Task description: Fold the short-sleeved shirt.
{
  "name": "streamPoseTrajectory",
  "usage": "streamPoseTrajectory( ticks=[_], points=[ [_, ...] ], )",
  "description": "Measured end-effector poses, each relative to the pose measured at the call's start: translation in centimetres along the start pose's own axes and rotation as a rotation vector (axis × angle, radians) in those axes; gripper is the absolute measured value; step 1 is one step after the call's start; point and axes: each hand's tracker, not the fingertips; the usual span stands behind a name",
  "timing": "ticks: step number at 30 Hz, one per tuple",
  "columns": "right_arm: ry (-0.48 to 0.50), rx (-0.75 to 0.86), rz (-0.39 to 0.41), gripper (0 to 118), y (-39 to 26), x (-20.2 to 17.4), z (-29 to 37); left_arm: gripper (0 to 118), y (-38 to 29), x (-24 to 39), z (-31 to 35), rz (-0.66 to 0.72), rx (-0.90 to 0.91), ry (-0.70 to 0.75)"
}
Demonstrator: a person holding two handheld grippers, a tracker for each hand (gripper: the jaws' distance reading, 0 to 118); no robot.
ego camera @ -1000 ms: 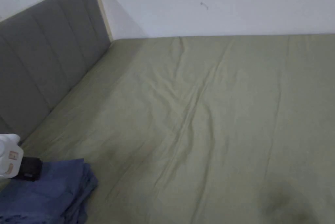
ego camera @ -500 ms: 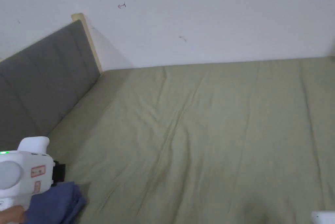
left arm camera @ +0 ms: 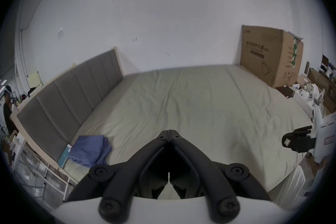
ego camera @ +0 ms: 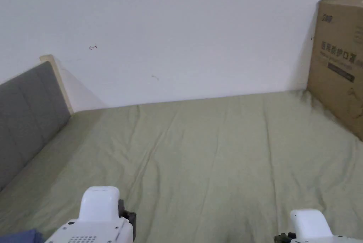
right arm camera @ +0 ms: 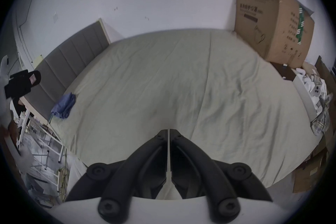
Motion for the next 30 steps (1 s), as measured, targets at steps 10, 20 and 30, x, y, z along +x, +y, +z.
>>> streamPoseTrajectory(
  ticks=[10, 20, 30],
  points=[
    [-0.097, 0.371, 0.028, 3, 1.1, -1.9, 7.3, 0, 2.0, 3.4, 6.2, 0.079, 0.249, 0.05],
    [-0.161, 0.617, 0.089, 3, 0.9, -4.5, 12.5, 0, 3.0, 4.7, 9.5, 0.021, 0.359, 0.048],
    [-0.157, 0.601, 0.087, 24, 0.7, -4.6, 13.5, 9, 2.8, 4.7, 9.0, 0.047, 0.32, 0.01]
  ],
)
